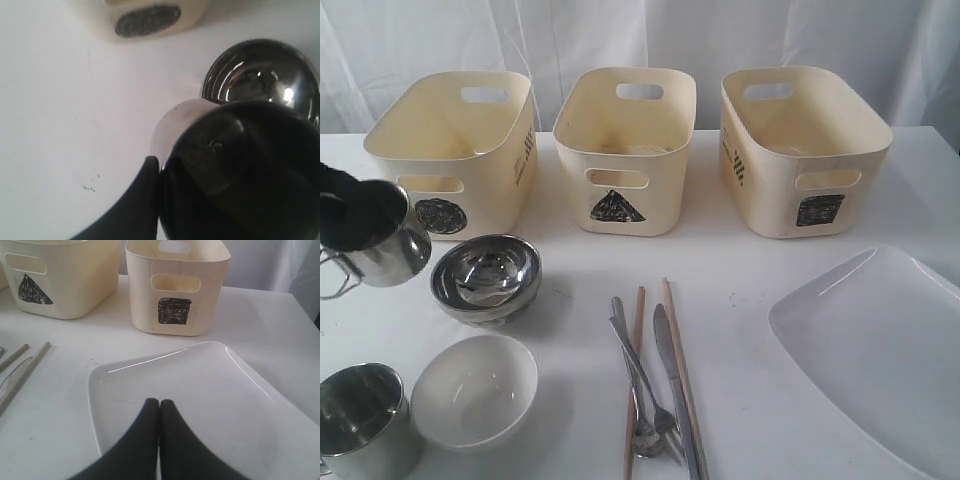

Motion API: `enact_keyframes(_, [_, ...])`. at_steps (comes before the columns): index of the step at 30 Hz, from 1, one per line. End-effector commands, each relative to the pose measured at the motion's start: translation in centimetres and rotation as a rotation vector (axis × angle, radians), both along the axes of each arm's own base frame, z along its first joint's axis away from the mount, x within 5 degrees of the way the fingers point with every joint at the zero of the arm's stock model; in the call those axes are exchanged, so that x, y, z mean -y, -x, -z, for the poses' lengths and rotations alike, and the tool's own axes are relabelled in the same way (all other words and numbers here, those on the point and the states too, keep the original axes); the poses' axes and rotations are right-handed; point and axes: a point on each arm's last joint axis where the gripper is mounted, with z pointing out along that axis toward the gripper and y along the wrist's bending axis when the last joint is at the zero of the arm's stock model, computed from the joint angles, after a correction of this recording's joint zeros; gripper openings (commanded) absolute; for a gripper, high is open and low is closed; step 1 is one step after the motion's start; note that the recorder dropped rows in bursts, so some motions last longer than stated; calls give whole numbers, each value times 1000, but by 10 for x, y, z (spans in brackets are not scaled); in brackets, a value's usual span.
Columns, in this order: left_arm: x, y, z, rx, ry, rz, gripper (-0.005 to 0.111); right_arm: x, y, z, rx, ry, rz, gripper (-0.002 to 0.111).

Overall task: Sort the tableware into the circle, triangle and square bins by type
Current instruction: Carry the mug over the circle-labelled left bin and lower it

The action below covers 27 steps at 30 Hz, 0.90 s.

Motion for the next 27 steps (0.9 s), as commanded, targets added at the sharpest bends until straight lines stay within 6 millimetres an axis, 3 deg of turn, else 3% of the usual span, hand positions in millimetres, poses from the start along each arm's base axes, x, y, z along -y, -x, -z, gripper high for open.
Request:
enact_keyframes(1, [4,-4,-33,56,37,13,0,0,0,-1,12,3,-2,0])
enact_keyframes(6, [2,-18,-70,251,31,-16,0,0,0,-1,12,3,-2,0])
enact_keyframes(9, [0,-35,-82,319,22,-27,0,0,0,-1,12,3,-2,0])
enact_keyframes(27, [2,-123,-60,360,61,-67,0,0,0,-1,12,3,-2,0])
